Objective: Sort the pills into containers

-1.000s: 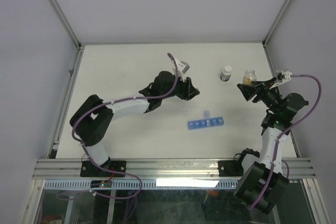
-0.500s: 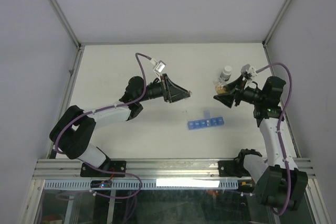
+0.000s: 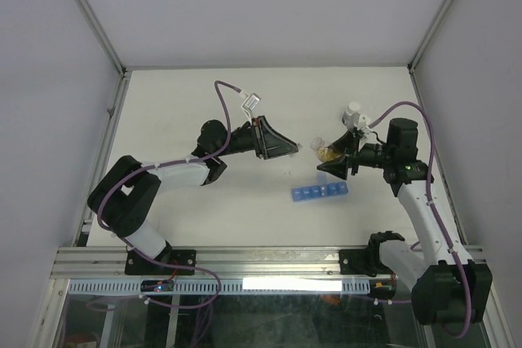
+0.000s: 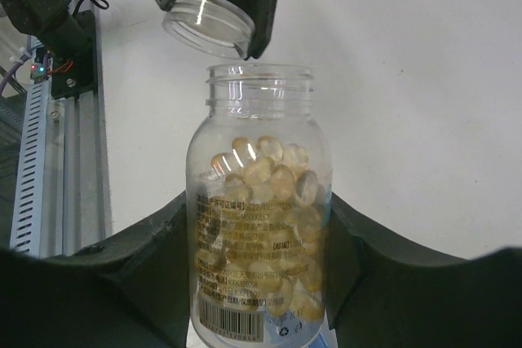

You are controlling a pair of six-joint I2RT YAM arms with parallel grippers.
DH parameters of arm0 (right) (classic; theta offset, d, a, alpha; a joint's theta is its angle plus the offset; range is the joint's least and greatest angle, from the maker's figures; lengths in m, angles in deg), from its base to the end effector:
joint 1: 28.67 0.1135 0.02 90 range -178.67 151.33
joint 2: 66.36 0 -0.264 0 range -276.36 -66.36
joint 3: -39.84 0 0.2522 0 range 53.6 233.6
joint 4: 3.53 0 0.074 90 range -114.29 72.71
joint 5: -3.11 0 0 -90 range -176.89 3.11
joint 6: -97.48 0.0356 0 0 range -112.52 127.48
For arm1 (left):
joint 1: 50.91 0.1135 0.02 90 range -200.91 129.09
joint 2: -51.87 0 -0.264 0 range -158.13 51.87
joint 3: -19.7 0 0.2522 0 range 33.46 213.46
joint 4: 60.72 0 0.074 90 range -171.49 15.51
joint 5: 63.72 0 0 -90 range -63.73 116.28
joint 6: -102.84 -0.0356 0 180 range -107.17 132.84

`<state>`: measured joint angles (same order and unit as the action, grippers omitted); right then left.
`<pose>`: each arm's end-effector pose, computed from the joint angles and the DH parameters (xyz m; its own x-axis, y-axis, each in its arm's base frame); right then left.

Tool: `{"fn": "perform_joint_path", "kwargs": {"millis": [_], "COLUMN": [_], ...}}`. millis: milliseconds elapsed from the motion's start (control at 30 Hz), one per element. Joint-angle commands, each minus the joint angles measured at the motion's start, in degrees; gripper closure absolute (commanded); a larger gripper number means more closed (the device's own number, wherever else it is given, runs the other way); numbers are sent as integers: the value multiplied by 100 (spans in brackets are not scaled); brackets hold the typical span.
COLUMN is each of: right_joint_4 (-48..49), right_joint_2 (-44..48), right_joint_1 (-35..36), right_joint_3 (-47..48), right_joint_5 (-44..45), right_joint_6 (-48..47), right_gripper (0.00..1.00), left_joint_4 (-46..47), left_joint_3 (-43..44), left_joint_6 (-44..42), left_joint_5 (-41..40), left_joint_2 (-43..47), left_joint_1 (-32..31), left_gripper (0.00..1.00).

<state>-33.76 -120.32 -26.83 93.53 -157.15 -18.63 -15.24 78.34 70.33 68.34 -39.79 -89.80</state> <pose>0.1898 0.0396 0.2821 -0.0940 -0.1517 -0.9839 -0.9608 0.2726 0.0498 0.2475 -0.2303 0.2616 -0.7322 -0.2138 -0.6467 0.6658 -0.0244 -0.7458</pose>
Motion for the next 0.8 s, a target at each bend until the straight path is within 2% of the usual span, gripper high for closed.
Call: {"fn": "perform_joint_path", "kwargs": {"millis": [0,267,767], "right_joint_4": [-101,-124,43], "right_joint_2": [24,10,104], "right_joint_1": [267,533,624], "right_joint_3": [262,255,218], "right_joint_5": [88,128,195], "right_joint_6": [-380,-438,-250], "right_gripper": [100,100,100], "left_joint_4": [549,685,609], "left_joint_3": [281,405,533], "left_joint_6": [183,232,113], "left_joint_5": [-236,-723,-1071], "left_joint_2": [-96,-261,-413], "left_joint_1": [8,-116,-495], "left_gripper": [69,69,69]}}
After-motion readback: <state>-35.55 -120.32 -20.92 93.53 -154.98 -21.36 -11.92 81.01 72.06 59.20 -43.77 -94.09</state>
